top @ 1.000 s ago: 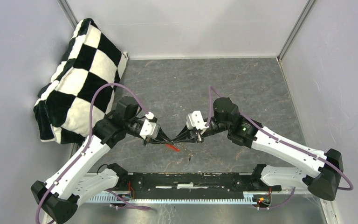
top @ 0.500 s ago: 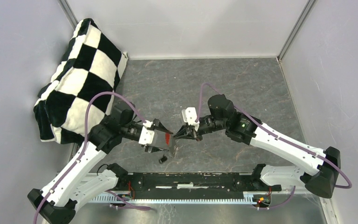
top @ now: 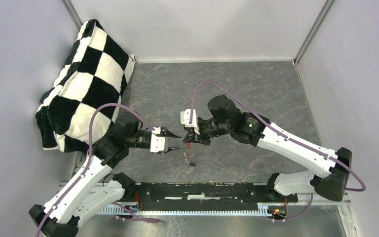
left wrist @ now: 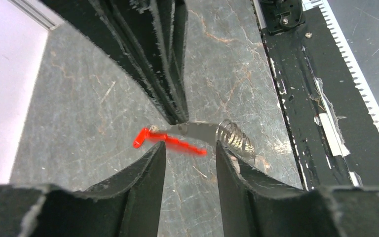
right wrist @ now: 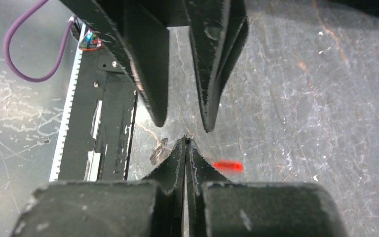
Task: Put the keys on the keyring
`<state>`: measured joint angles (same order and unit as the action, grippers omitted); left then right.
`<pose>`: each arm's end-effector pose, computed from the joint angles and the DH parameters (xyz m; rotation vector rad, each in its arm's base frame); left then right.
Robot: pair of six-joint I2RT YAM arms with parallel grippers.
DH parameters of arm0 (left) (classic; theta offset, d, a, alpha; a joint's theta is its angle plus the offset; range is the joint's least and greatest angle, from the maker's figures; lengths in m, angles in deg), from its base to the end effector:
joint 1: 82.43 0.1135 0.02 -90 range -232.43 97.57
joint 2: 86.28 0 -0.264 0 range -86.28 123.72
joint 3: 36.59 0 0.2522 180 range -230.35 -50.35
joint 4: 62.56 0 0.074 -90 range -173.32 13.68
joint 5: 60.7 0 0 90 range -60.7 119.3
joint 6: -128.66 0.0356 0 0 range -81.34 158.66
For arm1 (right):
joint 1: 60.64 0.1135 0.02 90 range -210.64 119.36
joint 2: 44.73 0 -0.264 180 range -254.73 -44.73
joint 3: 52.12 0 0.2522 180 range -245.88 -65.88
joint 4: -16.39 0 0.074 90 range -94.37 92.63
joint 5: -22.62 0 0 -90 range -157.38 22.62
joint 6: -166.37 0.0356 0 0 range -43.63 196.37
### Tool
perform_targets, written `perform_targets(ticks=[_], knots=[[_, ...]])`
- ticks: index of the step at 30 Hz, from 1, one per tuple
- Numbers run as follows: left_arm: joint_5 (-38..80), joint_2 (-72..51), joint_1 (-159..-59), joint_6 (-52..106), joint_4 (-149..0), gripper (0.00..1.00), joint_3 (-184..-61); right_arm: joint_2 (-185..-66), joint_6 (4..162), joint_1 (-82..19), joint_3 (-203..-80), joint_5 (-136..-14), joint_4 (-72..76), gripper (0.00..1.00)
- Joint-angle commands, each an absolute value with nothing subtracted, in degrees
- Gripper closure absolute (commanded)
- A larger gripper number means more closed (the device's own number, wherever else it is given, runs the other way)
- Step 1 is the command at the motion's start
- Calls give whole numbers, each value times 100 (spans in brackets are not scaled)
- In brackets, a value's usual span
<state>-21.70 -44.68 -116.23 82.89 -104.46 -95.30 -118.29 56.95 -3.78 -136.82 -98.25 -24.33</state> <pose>0.1102 -0.1071 0.3226 1.5816 1.0675 -0.7608 0.1398 0.2475 0.3638 -1.5785 1.4580 0.9513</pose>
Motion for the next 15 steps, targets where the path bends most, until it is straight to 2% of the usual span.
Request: perform_targets(ticks=[1,5,15], knots=[[-2321,-4268,-11636,8121,-10247,54,-9726,-11770,5642,-290,-13883,-9699,-2516,100],[-2429,-4213,-11637,8197,-10357,66,-9759,-11720,5666,-281,-13798,-9812,-2399,100],[-2901,-4081,-11636,7719,-10358,68,-9838,-11710,5852,-270,-13662,-9867,-2008,100]])
